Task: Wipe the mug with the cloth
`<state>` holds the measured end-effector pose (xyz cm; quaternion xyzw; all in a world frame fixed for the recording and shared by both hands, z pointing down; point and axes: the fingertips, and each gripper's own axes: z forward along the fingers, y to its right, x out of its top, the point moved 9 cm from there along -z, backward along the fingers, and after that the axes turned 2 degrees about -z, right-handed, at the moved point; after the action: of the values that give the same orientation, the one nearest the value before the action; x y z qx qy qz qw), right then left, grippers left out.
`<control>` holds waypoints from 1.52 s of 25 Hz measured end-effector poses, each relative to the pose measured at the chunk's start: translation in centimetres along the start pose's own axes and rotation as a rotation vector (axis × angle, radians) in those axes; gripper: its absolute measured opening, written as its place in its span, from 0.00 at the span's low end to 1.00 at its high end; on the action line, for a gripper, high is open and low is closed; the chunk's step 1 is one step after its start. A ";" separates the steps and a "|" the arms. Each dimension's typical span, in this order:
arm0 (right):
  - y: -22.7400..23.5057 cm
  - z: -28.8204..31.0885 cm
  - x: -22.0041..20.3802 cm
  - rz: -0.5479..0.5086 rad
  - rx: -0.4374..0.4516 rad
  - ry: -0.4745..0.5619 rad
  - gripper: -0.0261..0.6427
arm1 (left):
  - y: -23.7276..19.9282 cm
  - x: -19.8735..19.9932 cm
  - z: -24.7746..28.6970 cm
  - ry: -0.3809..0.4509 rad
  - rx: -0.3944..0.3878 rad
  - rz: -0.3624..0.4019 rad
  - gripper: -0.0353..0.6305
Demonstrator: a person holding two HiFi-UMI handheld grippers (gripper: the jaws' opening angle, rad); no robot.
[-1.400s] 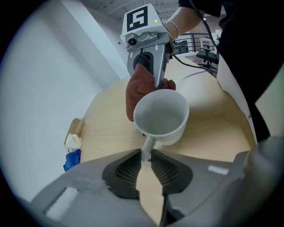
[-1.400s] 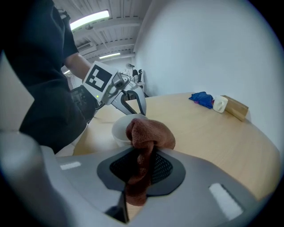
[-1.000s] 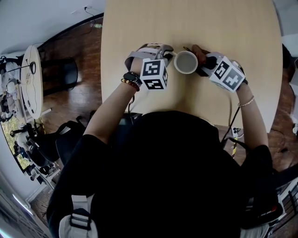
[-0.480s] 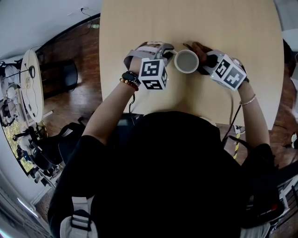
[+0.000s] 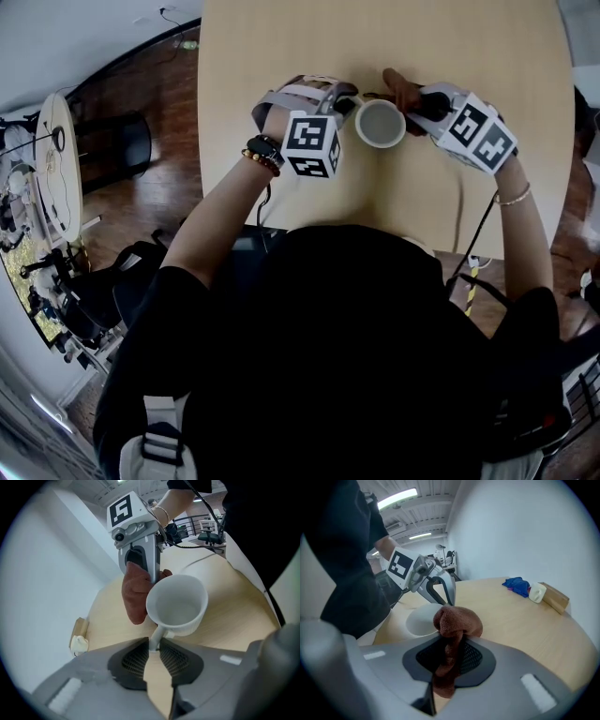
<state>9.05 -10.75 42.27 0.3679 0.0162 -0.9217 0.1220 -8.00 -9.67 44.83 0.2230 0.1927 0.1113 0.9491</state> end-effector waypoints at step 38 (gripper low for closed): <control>0.8 1.6 -1.4 -0.019 0.219 -0.075 0.12 | -1.7 2.4 1.8 0.114 -0.007 0.115 0.17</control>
<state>9.14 -11.40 44.46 0.3443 -0.0858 -0.9321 0.0726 -4.88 -11.16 44.78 0.2239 0.2329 0.1787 0.9294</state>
